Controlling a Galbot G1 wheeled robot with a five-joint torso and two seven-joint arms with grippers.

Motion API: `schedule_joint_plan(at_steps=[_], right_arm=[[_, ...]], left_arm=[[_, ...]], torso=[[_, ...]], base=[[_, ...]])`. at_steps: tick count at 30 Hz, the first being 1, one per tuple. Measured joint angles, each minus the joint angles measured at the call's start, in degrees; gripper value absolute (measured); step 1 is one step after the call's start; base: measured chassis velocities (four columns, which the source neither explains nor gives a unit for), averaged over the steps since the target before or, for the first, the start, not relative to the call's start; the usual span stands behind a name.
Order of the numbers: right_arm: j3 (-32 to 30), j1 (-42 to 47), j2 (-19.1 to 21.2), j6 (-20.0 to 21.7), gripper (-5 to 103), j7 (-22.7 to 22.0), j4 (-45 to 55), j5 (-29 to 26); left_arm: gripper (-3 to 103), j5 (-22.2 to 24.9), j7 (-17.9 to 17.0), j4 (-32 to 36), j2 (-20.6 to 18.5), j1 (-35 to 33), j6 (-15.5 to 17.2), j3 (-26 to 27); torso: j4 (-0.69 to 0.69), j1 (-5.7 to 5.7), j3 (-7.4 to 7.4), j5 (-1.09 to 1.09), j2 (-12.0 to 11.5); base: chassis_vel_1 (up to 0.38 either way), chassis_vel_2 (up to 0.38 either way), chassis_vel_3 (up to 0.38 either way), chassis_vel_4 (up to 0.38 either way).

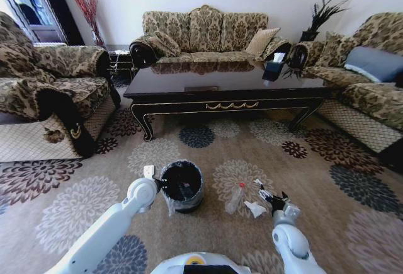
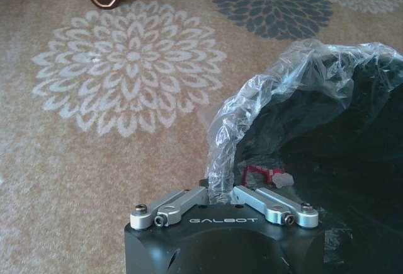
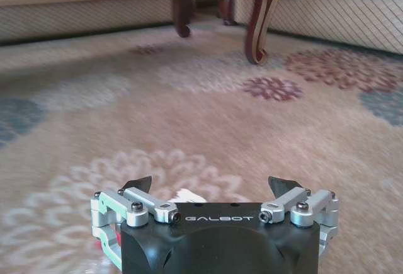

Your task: Move to the front of the table and pick up the trash from the floor, then place it into the trash bin.

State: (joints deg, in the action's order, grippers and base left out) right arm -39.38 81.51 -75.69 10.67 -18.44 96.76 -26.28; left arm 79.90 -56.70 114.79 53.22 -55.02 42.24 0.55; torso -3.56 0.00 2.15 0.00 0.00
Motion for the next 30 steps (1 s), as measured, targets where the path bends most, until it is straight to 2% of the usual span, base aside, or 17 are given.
schedule_joint_plan(at_steps=[5,10,17,18,20,21,22,24,26,28,30], right_arm=[[-1.6,-6.4,-0.3,0.0,100,-2.6,-10.0,-0.1],[-2.5,-9.2,-0.4,0.4,100,-3.0,-13.6,-1.4],[-3.0,-11.9,-0.3,2.2,101,-3.0,-17.8,-6.7],[-3.2,-12.0,-0.4,2.4,96,-3.1,-17.9,-7.2],[-3.4,-12.1,-0.5,2.7,96,-3.2,-18.2,-7.6],[-3.6,-12.2,-0.7,2.9,90,-3.3,-18.8,-7.9],[-3.7,-12.2,-0.7,2.9,90,-3.3,-19.2,-8.2],[-3.9,-12.3,-0.7,3.2,99,-3.3,-19.9,-9.5],[-4.0,-12.3,-0.7,3.4,99,-3.3,-20.2,-10.0],[-4.4,-13.0,-0.6,4.4,96,-3.5,-21.1,-13.0],[-4.5,-13.4,-0.5,5.2,88,-3.7,-21.7,-15.1]], left_arm=[[0,0.2,0.1,2.2,-1.1,-2.8,0.0,2.3],[0,0.3,0.2,3.3,-1.9,-4.2,0.0,3.4],[0,0.6,0.2,4.7,-3.0,-5.7,-0.1,4.7],[0,0.6,0.2,4.8,-3.1,-5.9,-0.1,4.8],[0,0.6,0.2,4.9,-3.1,-6.1,-0.1,5.0],[0,0.6,0.2,5.1,-3.1,-6.4,-0.1,5.1],[0,0.6,0.2,5.1,-3.1,-6.5,-0.1,5.2],[0,0.6,0.2,5.3,-3.1,-6.6,-0.1,5.2],[0,0.7,0.2,5.4,-3.1,-6.6,-0.1,5.2],[0,0.8,0.2,5.5,-3.1,-6.6,-0.1,5.2],[0,0.8,0.2,5.6,-3.1,-6.7,-0.1,5.3]], torso=[[-0.01,0.0,0.0,0.0,0.0],[0.0,0.0,0.0,0.0,0.0],[-0.01,0.0,0.0,0.0,0.0],[0.0,0.0,0.0,0.0,0.0],[0.0,0.0,0.0,0.0,0.0],[0.0,0.0,0.0,0.0,0.0],[0.0,0.0,0.0,0.0,0.0],[-0.01,0.0,0.0,0.0,0.0],[-0.01,0.0,0.0,0.0,0.0],[-0.01,0.0,0.0,0.0,0.0],[0.0,0.0,0.0,-0.01,0.0]], base=[[0.0,0.0,0.0,0.0],[0.0,0.0,0.0,0.0],[0.0,0.0,0.0,0.0],[0.0,0.0,0.0,0.0],[0.0,0.0,0.0,0.0],[0.0,0.0,0.0,0.0],[0.0,0.0,0.0,0.0],[0.0,0.0,0.0,0.0],[0.0,0.0,0.0,0.0],[0.0,0.0,0.0,0.0],[0.0,0.0,0.0,0.0]])
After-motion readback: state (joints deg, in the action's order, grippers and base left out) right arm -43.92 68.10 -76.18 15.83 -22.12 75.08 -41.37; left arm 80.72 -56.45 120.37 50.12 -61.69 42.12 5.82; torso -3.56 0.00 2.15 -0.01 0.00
